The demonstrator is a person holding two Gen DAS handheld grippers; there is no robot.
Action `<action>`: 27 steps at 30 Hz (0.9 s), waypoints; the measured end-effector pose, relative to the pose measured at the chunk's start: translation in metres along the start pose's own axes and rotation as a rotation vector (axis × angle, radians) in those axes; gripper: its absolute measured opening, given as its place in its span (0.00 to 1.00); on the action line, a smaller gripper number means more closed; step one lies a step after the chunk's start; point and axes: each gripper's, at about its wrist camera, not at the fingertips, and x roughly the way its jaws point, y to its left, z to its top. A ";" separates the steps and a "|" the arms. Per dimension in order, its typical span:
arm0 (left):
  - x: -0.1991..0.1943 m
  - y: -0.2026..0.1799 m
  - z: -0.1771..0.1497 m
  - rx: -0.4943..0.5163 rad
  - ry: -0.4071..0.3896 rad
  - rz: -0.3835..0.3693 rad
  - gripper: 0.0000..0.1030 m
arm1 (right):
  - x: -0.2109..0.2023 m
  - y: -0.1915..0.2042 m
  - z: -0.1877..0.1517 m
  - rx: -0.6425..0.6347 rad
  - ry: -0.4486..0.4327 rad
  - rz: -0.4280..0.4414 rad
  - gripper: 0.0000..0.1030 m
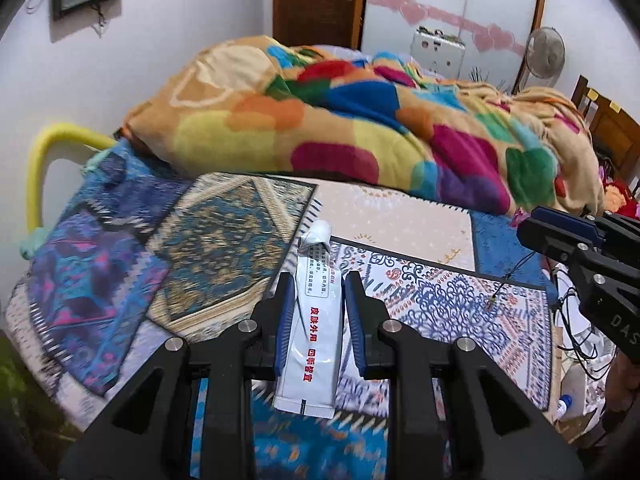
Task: Collect trash
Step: 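Carry the ointment tube in the left tool while the right tool carries the pink figure to the bucket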
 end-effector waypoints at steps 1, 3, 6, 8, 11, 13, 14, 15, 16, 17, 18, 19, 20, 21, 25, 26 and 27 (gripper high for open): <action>-0.011 0.004 -0.002 -0.004 -0.006 0.006 0.24 | -0.006 0.005 0.001 -0.006 -0.004 0.003 0.18; -0.032 0.012 -0.007 -0.015 -0.018 0.013 0.24 | -0.018 0.015 0.003 -0.015 -0.016 0.009 0.18; -0.063 0.026 -0.016 -0.035 -0.032 0.031 0.24 | -0.038 0.037 0.005 -0.030 -0.033 0.030 0.18; -0.085 0.038 -0.024 -0.057 -0.039 0.045 0.24 | -0.046 0.048 0.005 -0.042 -0.041 0.047 0.18; -0.111 0.054 -0.037 -0.091 -0.047 0.057 0.24 | -0.064 0.073 0.006 -0.067 -0.060 0.072 0.18; -0.131 0.068 -0.048 -0.111 -0.060 0.074 0.24 | -0.074 0.088 0.005 -0.083 -0.074 0.087 0.18; -0.141 0.075 -0.055 -0.124 -0.065 0.079 0.24 | -0.079 0.097 0.005 -0.092 -0.080 0.094 0.18; -0.147 0.080 -0.061 -0.136 -0.067 0.083 0.24 | -0.084 0.104 0.004 -0.097 -0.084 0.102 0.18; -0.155 0.087 -0.068 -0.150 -0.069 0.089 0.24 | -0.089 0.114 0.004 -0.107 -0.088 0.117 0.18; -0.161 0.092 -0.074 -0.160 -0.070 0.092 0.24 | -0.092 0.121 0.003 -0.112 -0.089 0.125 0.18; -0.168 0.099 -0.081 -0.175 -0.071 0.099 0.24 | -0.096 0.130 0.002 -0.120 -0.091 0.135 0.18; -0.174 0.105 -0.088 -0.189 -0.072 0.104 0.24 | -0.100 0.140 0.001 -0.131 -0.092 0.147 0.18; -0.179 0.111 -0.094 -0.202 -0.072 0.109 0.24 | -0.103 0.149 -0.001 -0.139 -0.093 0.157 0.18; -0.186 0.118 -0.103 -0.218 -0.073 0.114 0.24 | -0.106 0.158 -0.003 -0.147 -0.094 0.168 0.18; -0.209 0.148 -0.137 -0.274 -0.075 0.133 0.24 | -0.113 0.194 -0.013 -0.178 -0.085 0.216 0.18; -0.213 0.153 -0.144 -0.286 -0.075 0.137 0.24 | -0.113 0.203 -0.016 -0.184 -0.078 0.229 0.18; -0.219 0.163 -0.156 -0.304 -0.074 0.147 0.24 | -0.113 0.209 -0.018 -0.185 -0.075 0.235 0.18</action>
